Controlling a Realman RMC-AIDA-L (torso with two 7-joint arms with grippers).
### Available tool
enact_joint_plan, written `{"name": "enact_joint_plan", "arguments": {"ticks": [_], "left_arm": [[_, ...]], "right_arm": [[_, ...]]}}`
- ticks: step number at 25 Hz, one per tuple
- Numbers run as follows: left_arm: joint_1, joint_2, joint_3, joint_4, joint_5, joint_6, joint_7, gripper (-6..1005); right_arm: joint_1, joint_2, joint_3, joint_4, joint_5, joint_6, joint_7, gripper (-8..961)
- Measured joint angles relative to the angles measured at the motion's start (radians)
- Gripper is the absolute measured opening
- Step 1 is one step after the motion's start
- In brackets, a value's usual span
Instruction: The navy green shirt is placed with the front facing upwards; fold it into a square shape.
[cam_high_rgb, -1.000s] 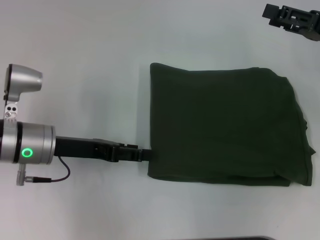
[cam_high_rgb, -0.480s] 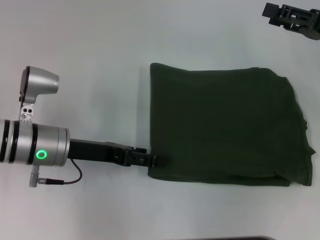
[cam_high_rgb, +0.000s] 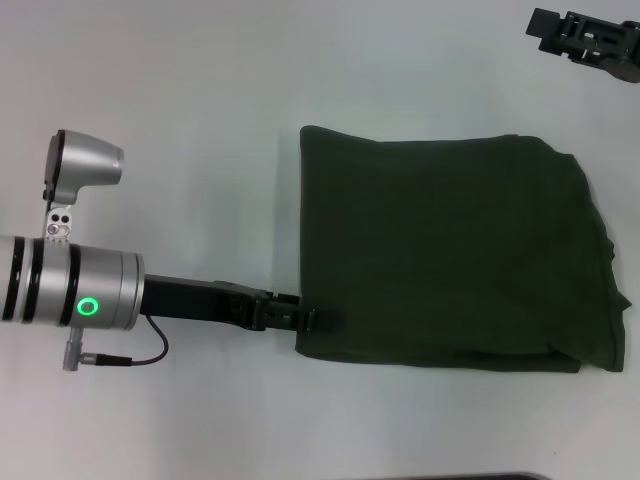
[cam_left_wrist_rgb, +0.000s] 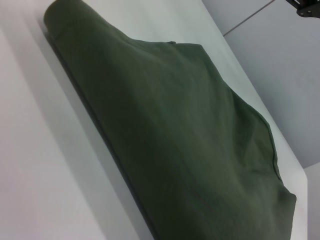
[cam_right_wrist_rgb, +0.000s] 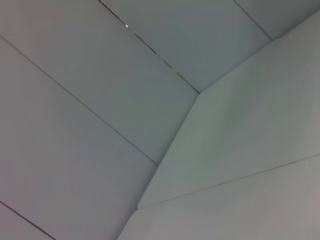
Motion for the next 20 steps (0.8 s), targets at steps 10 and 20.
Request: {"name": "enact_joint_plan", "arguments": {"ticks": [10, 20], "left_arm": [[-0.019, -0.003, 0.037, -0.033, -0.007, -0.048, 0.008, 723], [-0.02, -0.002, 0.062, -0.035, -0.01, -0.047, 0.01, 295]], "right_arm": [[-0.002, 0.0, 0.006, 0.0, 0.0, -0.005, 0.0, 780], [-0.003, 0.0, 0.011, 0.0, 0.0, -0.01, 0.002, 781]]}}
